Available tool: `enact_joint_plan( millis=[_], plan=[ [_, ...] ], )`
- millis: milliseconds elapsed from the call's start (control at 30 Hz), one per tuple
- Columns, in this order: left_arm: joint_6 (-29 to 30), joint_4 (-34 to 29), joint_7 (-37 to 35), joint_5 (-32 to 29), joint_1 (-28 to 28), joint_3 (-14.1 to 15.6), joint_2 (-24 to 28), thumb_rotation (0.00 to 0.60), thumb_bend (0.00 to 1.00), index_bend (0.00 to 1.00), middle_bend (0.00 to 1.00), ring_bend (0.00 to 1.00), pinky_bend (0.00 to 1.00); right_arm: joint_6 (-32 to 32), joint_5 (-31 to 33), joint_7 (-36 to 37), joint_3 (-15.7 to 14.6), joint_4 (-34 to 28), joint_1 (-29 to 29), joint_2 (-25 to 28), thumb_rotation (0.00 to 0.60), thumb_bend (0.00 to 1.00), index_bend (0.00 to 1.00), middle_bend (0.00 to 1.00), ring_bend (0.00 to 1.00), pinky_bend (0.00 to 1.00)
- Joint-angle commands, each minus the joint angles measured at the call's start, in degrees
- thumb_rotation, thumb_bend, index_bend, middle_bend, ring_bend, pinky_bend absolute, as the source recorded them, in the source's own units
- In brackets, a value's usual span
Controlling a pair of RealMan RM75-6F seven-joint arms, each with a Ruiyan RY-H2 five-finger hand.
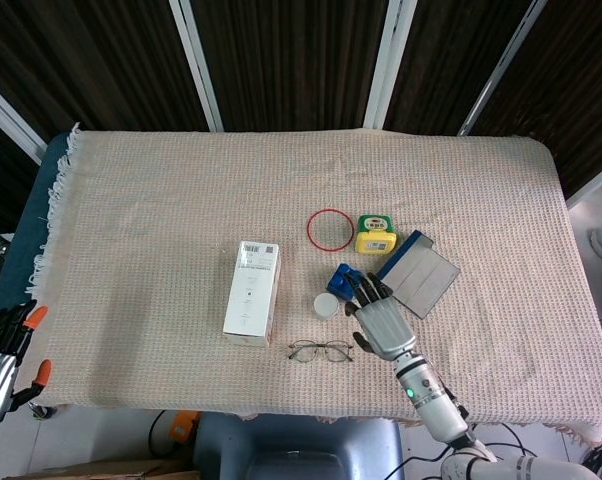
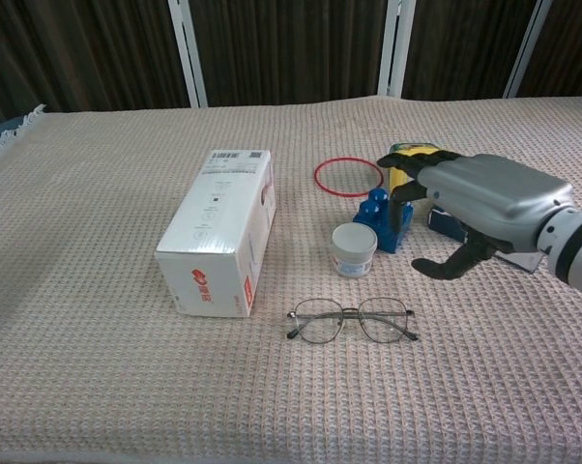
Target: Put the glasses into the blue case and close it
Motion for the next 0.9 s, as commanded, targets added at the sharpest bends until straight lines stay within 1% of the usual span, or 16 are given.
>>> enact_joint_plan(
  millis=[33, 233, 533, 667, 900],
  plan=[
    [0.3, 0.2, -0.2, 0.3, 0.1, 0.1, 0.0, 0.600, 0.45, 0.00, 0.00, 0.00, 0.04, 1.4, 1.4, -2.9, -0.7, -0.7, 1.0, -2.1, 0.600, 0.45, 0.55, 0.12, 0.00, 0.00],
    [0.9, 0.3, -0.5, 1.0, 0.4, 0.3, 0.1, 0.600, 0.45, 0.00, 0.00, 0.00, 0.04, 2.0, 2.3, -6.6, -2.2, -0.1, 2.0, -4.2, 0.600, 0.45, 0.57, 0.11, 0.00, 0.00],
    [1.6, 0.7, -1.4, 1.9, 0.6, 0.5, 0.2, 0.600, 0.45, 0.00, 0.00, 0.00, 0.04, 3.9, 3.2, -14.5, -4.1, 2.7, 3.5, -8.4, 0.600, 0.45, 0.60, 0.11, 0.00, 0.00],
    [1.9, 1.0, -2.2, 2.4, 0.7, 0.7, 0.4, 0.600, 0.45, 0.00, 0.00, 0.00, 0.04, 4.7, 3.0, -16.2, -4.9, 4.0, 3.7, -9.8, 0.600, 0.45, 0.62, 0.11, 0.00, 0.00],
    [2.6, 1.2, -2.5, 2.9, 1.0, 0.8, 0.4, 0.600, 0.45, 0.00, 0.00, 0.00, 0.04, 5.0, 4.2, -18.0, -5.3, 5.7, 4.1, -12.1, 0.600, 0.45, 0.63, 0.11, 0.00, 0.00]
  ],
)
